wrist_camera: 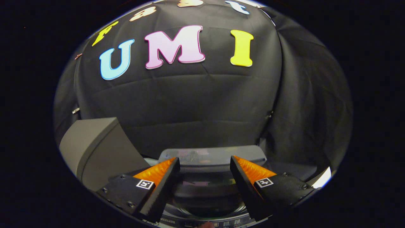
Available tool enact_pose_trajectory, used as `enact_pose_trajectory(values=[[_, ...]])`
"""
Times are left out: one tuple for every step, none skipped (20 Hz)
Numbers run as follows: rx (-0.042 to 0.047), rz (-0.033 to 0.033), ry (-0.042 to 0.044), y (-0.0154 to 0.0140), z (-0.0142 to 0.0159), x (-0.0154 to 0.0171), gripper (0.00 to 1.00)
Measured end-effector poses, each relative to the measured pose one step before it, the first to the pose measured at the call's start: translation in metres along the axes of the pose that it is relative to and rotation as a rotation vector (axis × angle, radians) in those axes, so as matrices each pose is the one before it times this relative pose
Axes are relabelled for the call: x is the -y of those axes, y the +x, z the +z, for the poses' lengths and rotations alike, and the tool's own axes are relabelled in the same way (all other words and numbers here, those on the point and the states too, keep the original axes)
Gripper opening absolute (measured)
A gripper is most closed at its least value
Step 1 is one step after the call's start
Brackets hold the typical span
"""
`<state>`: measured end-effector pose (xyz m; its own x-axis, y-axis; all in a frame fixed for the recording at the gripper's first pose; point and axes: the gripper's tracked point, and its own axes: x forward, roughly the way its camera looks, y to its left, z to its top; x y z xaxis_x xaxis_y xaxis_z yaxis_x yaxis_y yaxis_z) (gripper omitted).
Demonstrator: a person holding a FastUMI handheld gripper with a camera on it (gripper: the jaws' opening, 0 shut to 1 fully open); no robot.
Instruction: Put the clothes into the washing machine and then close the washing machine lid.
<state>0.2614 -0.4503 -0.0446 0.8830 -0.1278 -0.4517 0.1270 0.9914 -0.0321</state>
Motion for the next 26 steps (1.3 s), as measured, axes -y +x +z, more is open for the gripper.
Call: enact_pose_trajectory(values=[[-0.03066,-0.00555,0.00549,0.00063,-0.01578,0.00237,1.0],[-0.03177,-0.00269,0.01136,-0.00016,-0.01601,0.00193,1.0],[-0.02259,0.00023,0.01288,0.00026,-0.0134,0.00102,1.0],[-0.02778,-0.00271,0.01187,0.00259,-0.01255,0.00002,1.0],[-0.03142,-0.00899,0.00331,0.00525,-0.01331,0.00135,1.0],[-0.02972,-0.00738,-0.00459,0.00348,-0.01459,0.00152,1.0],[-0.02512,-0.00499,-0.00528,-0.00206,-0.01491,0.00503,1.0],[-0.02276,-0.0025,-0.00574,0.00259,-0.0114,0.00155,1.0],[-0.02127,-0.00208,-0.00225,0.00217,-0.00864,0.00058,1.0],[-0.02031,0.0017,0.0021,0.00151,-0.00685,-0.00068,1.0],[-0.01027,0.00197,0.00274,0.00028,-0.00441,0.00011,1.0],[-0.00433,-0.00032,0.00041,-0.00076,-0.00264,-0.00018,1.0],[-0.0004,-0.00242,-0.00231,-0.00128,-0.00133,0.00056,1.0],[0.00339,-0.00076,-0.00286,-0.00323,0.0022,0.00026,1.0],[0.00804,0.00187,-0.00276,-0.00425,0.00245,0.00001,1.0],[0.01381,0.00135,-0.00147,-0.00592,0.00575,-0.00073,1.0],[0.02114,0.0017,-0.00167,-0.007,0.00744,0.00013,1.0],[0.02805,0.00038,-0.00097,-0.00898,0.01021,-0.001,1.0],[0.02846,0.00079,-0.00093,-0.00733,0.00985,-0.00129,1.0],[0.03038,0.00553,-0.0009,-0.00743,0.01142,-0.00256,1.0],[0.03053,0.00712,-0.0014,-0.00756,0.01129,-0.00334,1.0],[0.02928,0.00587,-0.00182,-0.00919,0.01231,-0.00372,1.0],[0.03017,0.00802,-0.00305,-0.00708,0.01154,-0.0041,1.0],[0.02956,0.00723,-0.00316,-0.00937,0.01148,-0.00379,1.0],[0.03238,0.00792,-0.00277,-0.00991,0.01155,-0.00425,1.0],[0.02987,0.00701,-0.00676,-0.00839,0.01077,-0.00463,1.0]])
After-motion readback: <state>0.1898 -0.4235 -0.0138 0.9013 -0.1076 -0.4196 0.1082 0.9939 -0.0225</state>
